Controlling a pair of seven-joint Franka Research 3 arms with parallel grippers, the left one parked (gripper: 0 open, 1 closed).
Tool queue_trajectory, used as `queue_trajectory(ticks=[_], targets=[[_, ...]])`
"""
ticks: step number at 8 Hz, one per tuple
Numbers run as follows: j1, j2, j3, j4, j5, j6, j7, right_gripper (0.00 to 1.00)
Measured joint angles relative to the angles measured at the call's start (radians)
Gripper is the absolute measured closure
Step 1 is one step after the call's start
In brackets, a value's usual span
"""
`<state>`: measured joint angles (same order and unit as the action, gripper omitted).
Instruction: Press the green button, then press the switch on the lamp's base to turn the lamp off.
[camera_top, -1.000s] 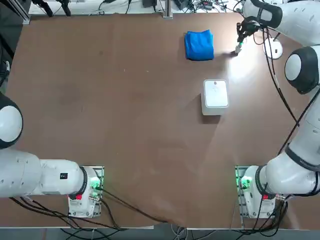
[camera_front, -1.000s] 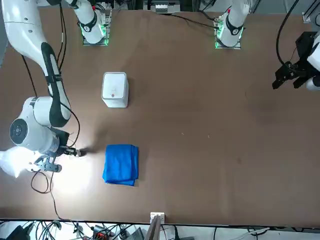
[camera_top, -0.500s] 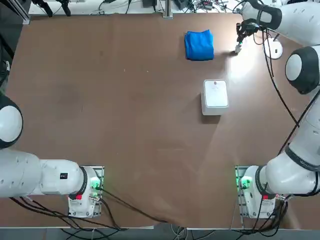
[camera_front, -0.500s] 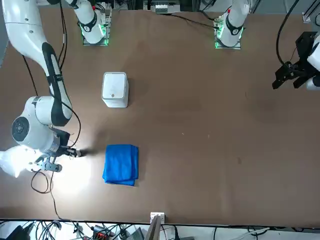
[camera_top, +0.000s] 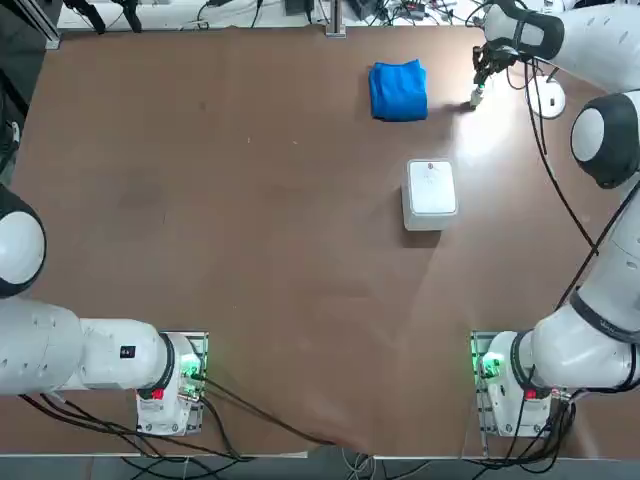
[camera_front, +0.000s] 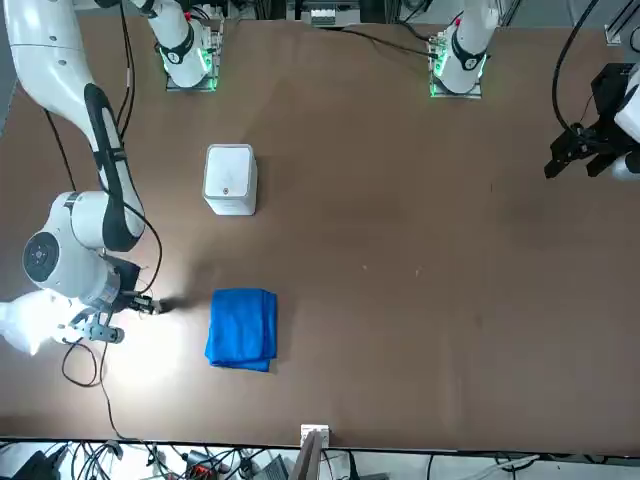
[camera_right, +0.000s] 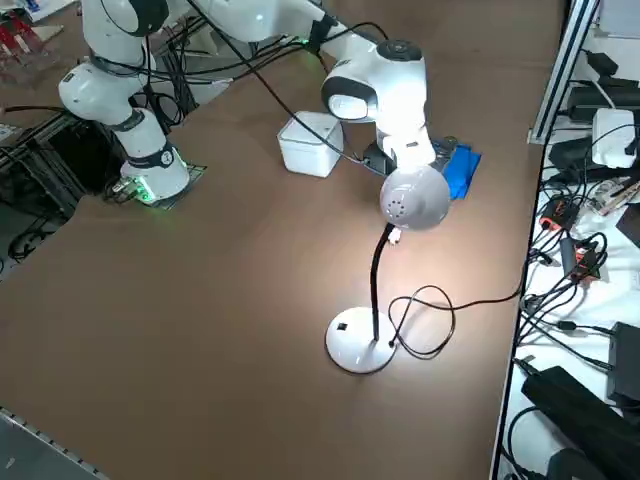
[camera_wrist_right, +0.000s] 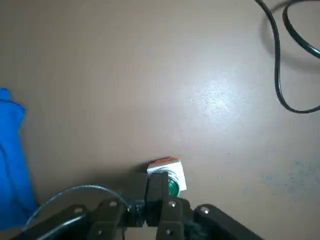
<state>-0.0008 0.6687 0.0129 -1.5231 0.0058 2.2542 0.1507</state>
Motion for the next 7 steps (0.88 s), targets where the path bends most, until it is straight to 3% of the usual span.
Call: queue_trajectory(ticks=[7], targets=[[0.000,-0.008,0.000,-0.005,0.000,-0.006,0.000,0.99]])
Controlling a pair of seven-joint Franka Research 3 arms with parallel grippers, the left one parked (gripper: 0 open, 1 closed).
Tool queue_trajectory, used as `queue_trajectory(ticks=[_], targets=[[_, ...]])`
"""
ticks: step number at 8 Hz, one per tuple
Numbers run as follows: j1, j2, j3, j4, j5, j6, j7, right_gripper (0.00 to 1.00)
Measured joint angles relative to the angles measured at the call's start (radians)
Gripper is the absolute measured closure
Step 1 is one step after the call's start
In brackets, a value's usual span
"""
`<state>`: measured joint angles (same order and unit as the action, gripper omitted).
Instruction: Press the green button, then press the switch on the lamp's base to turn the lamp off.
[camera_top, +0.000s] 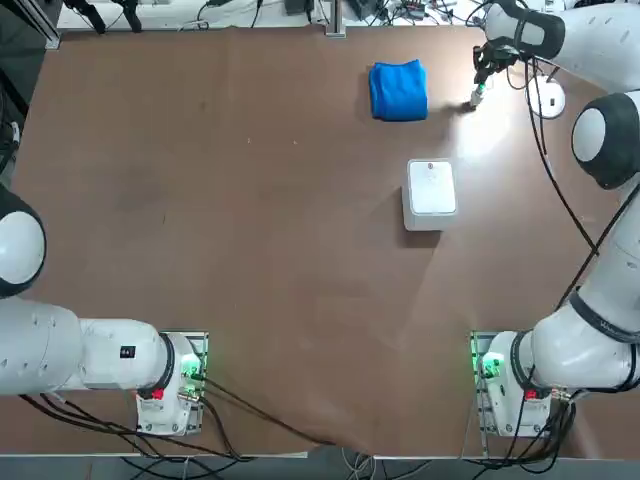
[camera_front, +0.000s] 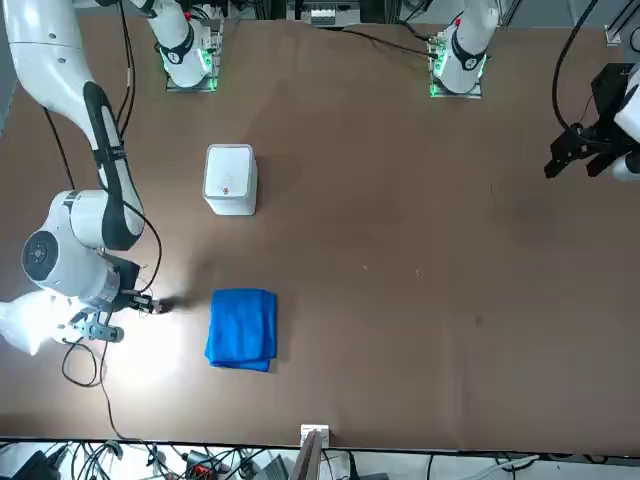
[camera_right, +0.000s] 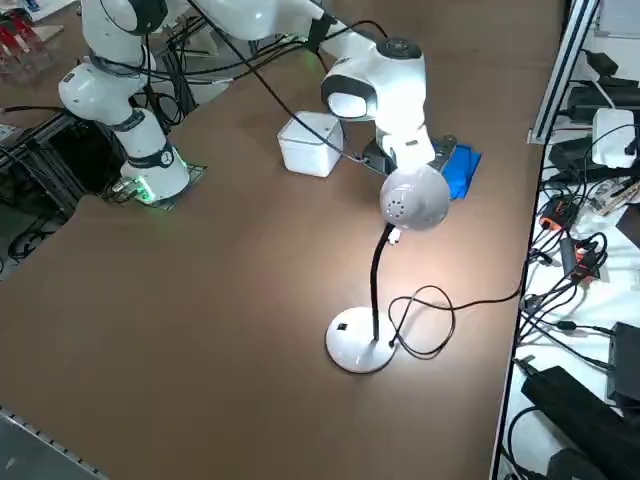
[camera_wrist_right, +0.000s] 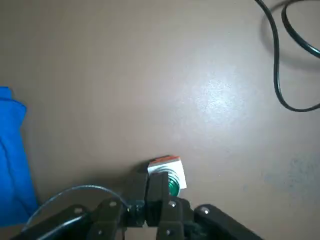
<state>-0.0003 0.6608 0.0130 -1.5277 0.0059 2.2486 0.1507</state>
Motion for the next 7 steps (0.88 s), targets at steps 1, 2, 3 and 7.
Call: queue_trajectory(ticks=[1,2,3,7], targets=[[0.000,-0.001,0.000,0.001,0.000,-0.004,0.000,0.99],[0.000,-0.003,0.000,0.004,0.000,-0.016,0.000,0.99],[0.000,-0.003,0.000,0.010,0.000,-0.033,0.000,0.99],[0.000,-0.004,0.000,0.040,0.001,-0.101,0.000,0.99]])
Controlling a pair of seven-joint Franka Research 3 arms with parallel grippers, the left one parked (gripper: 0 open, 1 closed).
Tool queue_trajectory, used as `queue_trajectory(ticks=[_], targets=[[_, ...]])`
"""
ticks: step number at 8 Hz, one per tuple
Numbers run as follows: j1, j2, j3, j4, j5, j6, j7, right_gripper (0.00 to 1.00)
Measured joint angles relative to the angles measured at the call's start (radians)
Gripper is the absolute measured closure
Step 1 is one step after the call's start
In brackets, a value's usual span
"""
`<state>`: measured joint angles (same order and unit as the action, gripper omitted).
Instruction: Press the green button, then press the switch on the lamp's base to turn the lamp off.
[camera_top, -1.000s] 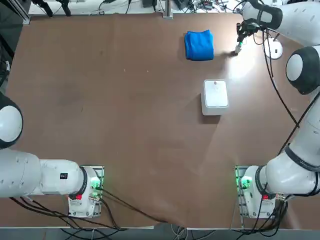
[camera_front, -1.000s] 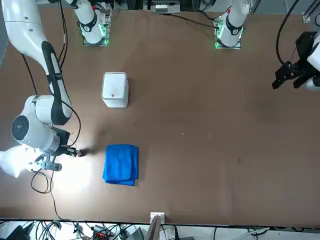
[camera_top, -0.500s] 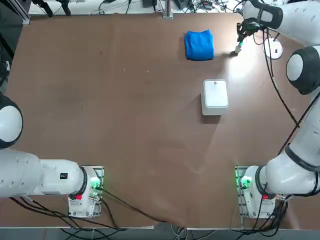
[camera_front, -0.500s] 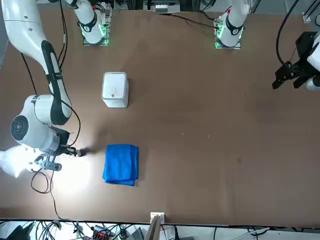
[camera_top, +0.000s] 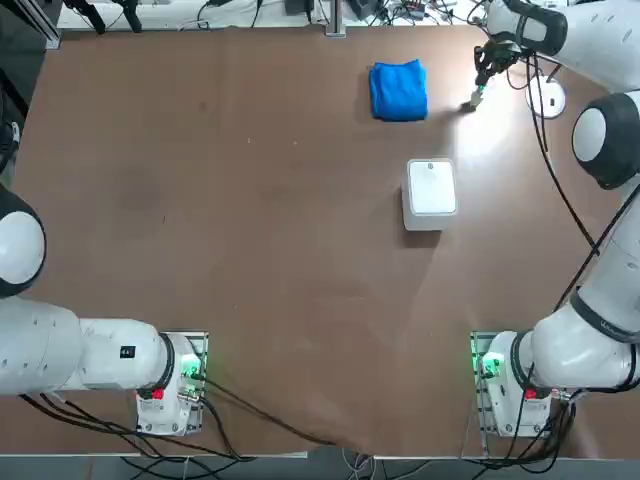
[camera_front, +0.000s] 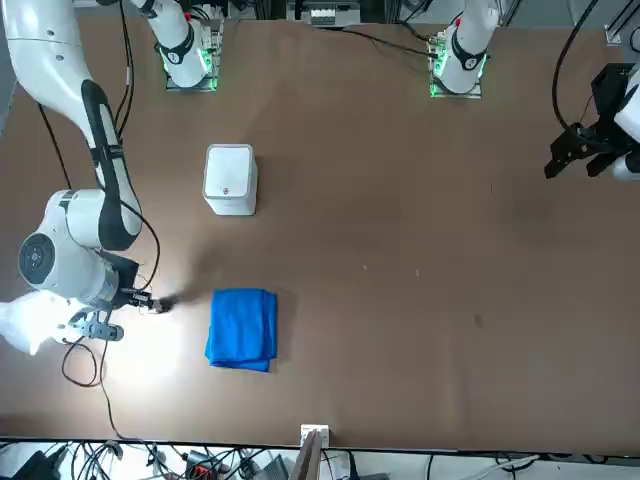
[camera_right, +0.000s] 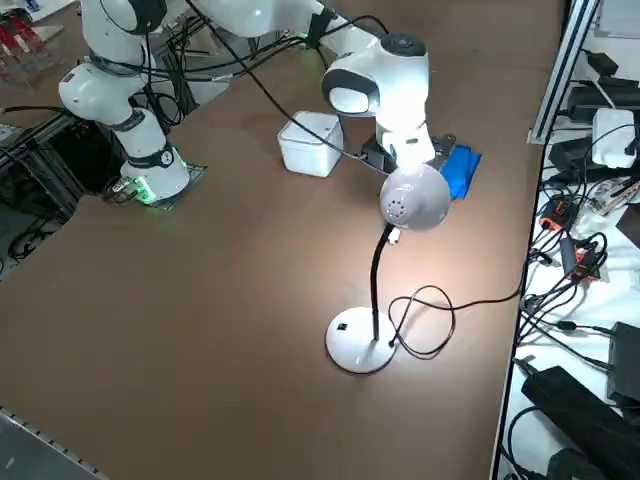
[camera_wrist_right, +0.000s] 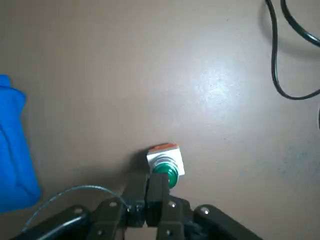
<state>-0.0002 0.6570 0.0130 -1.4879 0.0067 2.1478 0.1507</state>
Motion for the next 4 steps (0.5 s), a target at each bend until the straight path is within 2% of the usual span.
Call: queue_trajectory(ticks=[2,4], targets=[[0.004,-0.019,0.000,0.045,0.002,-0.056,0.011,0.99],[0.022,-0.087,0.002,0.060,0.002,-0.129,0.036,0.99]])
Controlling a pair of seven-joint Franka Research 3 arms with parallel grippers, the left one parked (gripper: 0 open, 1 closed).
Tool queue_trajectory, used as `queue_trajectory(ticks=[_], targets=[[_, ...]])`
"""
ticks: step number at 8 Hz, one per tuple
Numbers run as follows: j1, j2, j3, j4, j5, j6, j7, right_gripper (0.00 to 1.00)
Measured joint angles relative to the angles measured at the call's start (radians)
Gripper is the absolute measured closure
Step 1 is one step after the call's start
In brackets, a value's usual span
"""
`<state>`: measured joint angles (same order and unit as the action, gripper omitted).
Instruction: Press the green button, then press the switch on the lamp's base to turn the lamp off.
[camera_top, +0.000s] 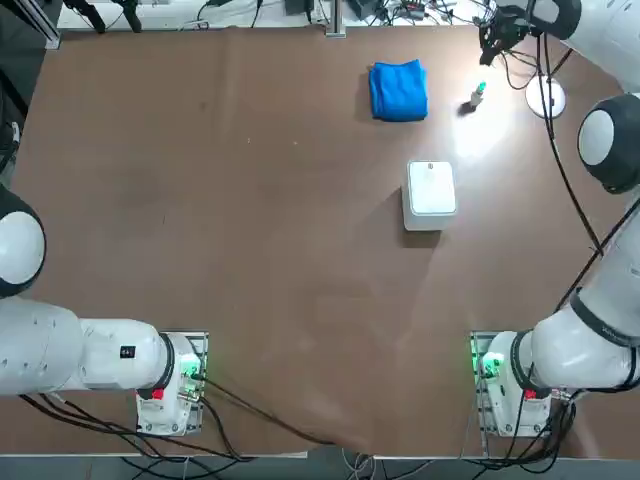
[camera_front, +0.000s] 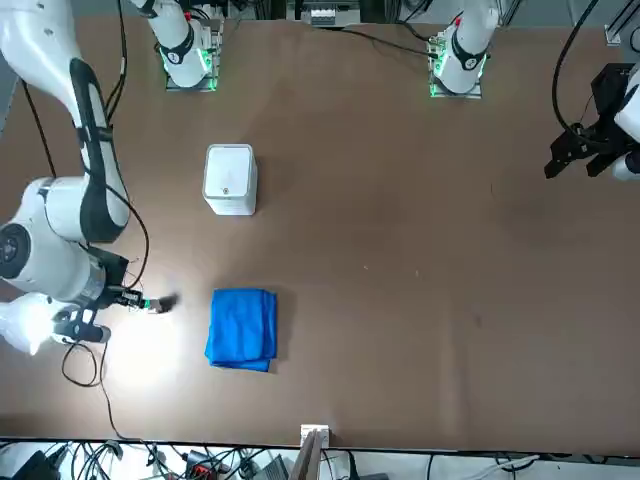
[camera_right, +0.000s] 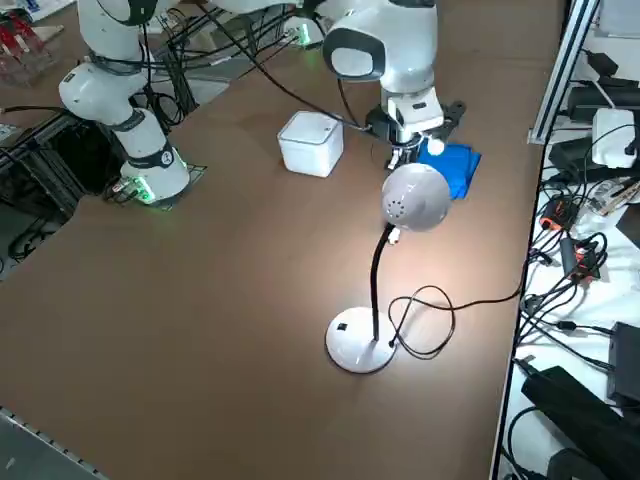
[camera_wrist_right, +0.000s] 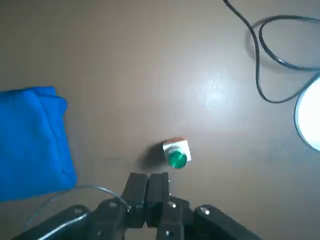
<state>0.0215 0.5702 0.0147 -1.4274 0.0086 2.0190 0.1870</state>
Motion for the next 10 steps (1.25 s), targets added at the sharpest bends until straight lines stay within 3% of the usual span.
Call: queue_trajectory(ticks=[2,4,6,8,10], targets=[[0.007,-0.099,-0.002,-0.007,-0.009,-0.151,0.002,0.99],[-0.007,-0.210,-0.020,-0.113,-0.041,-0.208,-0.005,0.99],[-0.068,-0.298,-0.036,-0.263,-0.050,-0.209,-0.074,0.99],[-0.151,-0.327,-0.041,-0.347,-0.071,-0.182,-0.174,0.99],[-0.222,-0.329,-0.043,-0.430,-0.085,-0.033,-0.273,0.99]])
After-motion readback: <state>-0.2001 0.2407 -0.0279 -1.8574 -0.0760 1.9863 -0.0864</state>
